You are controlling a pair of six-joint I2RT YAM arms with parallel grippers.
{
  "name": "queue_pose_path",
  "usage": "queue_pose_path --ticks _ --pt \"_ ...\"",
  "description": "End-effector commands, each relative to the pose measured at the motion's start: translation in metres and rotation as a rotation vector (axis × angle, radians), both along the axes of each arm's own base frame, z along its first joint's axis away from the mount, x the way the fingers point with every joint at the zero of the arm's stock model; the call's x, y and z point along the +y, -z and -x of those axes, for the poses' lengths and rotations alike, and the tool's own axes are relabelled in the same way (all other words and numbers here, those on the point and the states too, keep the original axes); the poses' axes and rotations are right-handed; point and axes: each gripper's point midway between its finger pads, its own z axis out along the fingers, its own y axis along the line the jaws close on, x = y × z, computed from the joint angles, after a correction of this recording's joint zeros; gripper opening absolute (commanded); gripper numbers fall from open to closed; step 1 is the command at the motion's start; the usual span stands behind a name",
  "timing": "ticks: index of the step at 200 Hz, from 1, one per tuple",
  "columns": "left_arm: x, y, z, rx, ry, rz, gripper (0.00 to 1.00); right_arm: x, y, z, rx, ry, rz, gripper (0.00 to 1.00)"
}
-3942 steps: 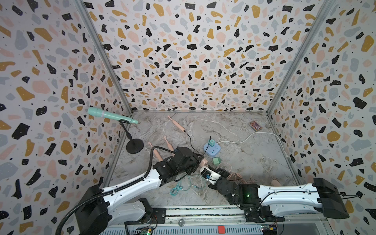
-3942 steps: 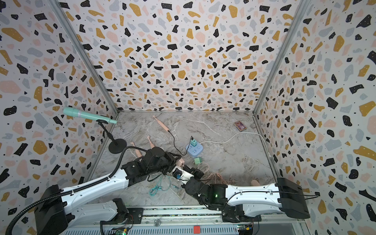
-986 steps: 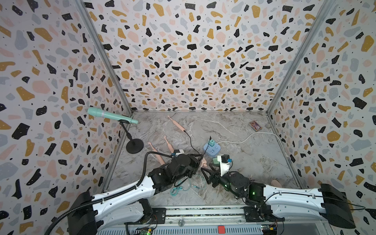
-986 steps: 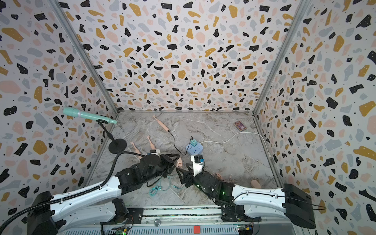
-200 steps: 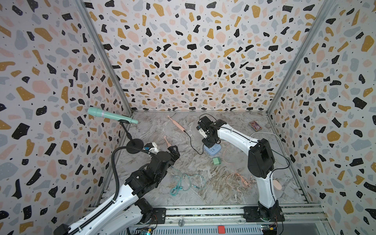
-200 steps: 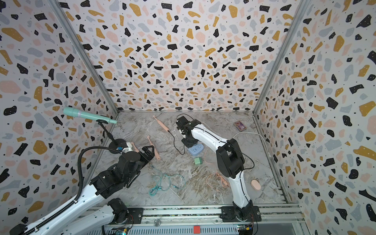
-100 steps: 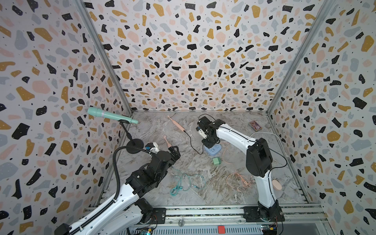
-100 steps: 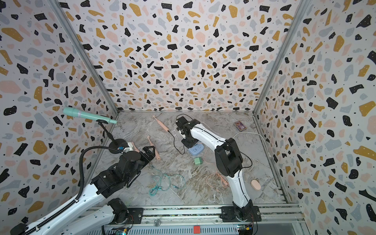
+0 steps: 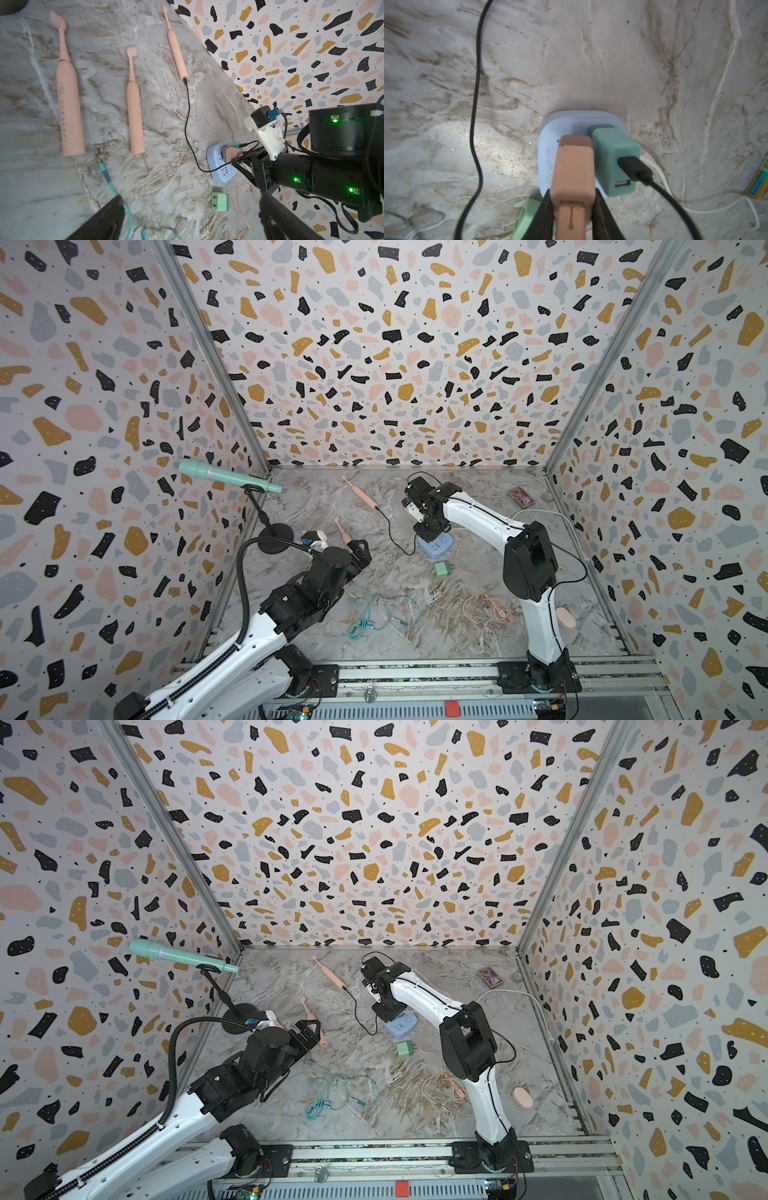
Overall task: Charge the electric toothbrush
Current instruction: Insert the plug into the socket.
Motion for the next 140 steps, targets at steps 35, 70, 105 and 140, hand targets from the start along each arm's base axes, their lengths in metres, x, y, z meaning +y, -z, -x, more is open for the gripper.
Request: queue_pose_path --ticks 35,70,105,140 --pt "-0.005 -0.01 -0.003 -0.021 0.022 0.026 1.0 -0.016 -0.014 0.002 -0.003 0.031 0.03 0.0" --pt "-0.004 -0.011 -0.002 -0.017 0.022 0.026 1.0 -0.002 -0.046 0.002 -0.058 0.013 -0.054 0.0" --pt "-0.005 -0.013 -0.003 -0.018 0.024 0.03 1.0 -0.004 -0.055 0.004 -0.063 0.018 -0.077 0.0" --pt "-0.007 -0.013 -0.004 -0.01 0.032 0.023 1.0 -0.016 -0.041 0.007 -0.04 0.034 -0.047 0.0"
